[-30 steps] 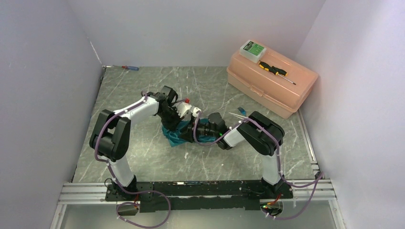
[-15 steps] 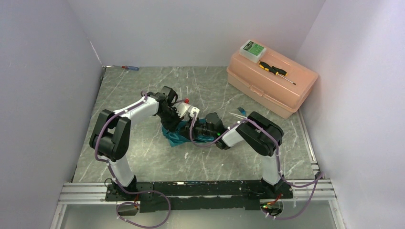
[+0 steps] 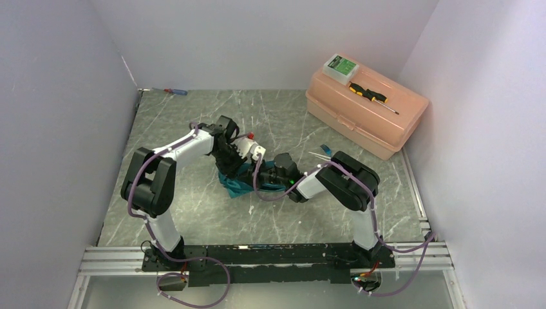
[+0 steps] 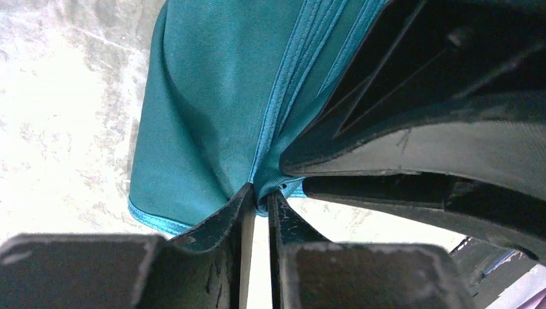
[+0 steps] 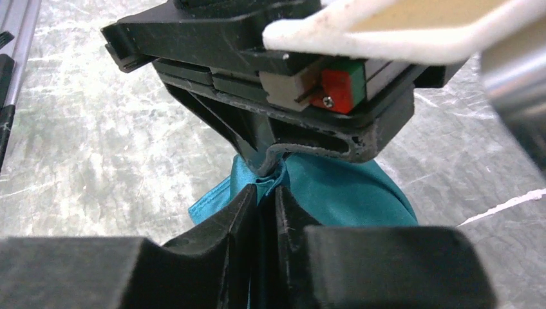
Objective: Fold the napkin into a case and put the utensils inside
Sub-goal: Pass from the left arm to the right
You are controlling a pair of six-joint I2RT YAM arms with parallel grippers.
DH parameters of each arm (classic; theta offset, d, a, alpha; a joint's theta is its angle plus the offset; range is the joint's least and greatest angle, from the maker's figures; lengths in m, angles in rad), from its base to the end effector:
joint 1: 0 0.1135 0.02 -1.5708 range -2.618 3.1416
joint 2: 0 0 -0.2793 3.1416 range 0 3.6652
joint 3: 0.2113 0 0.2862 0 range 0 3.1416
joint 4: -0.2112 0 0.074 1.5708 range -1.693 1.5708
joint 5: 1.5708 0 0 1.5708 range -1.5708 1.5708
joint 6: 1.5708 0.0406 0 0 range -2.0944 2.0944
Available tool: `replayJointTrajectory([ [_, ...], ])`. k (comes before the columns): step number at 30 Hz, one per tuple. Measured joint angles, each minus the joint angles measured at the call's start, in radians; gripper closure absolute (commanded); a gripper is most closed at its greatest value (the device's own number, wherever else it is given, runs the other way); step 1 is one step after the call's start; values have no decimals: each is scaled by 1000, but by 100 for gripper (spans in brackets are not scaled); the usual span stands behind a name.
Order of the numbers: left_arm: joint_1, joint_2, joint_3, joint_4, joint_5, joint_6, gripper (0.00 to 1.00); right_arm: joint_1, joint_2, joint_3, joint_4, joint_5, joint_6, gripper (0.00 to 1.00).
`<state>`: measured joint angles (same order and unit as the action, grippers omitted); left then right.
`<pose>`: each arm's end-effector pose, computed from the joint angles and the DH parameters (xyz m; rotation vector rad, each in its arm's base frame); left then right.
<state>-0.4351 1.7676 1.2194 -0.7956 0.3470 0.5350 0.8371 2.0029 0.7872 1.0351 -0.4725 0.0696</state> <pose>0.3297 -0.1685 0.1835 1.3839 2.5032 -0.4843 0.2534 0.3086 0.1058 -1.0206 1.5514 1.0591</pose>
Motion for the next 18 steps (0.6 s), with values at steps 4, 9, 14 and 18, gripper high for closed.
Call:
replayJointTrajectory([
  [4,3,2,19,-24,-9,-1,72,0,3,5,6,5,-5,96],
  [9,4,2,32,-40,-24,-10,65,0,6,8,10,25,-8,100],
  [14,4,2,32,-42,-36,-36,57,0,20,8,27,50,0,100],
  [18,11,-17,33,-34,-38,-62,48,0,46,2,33,49,24,100],
])
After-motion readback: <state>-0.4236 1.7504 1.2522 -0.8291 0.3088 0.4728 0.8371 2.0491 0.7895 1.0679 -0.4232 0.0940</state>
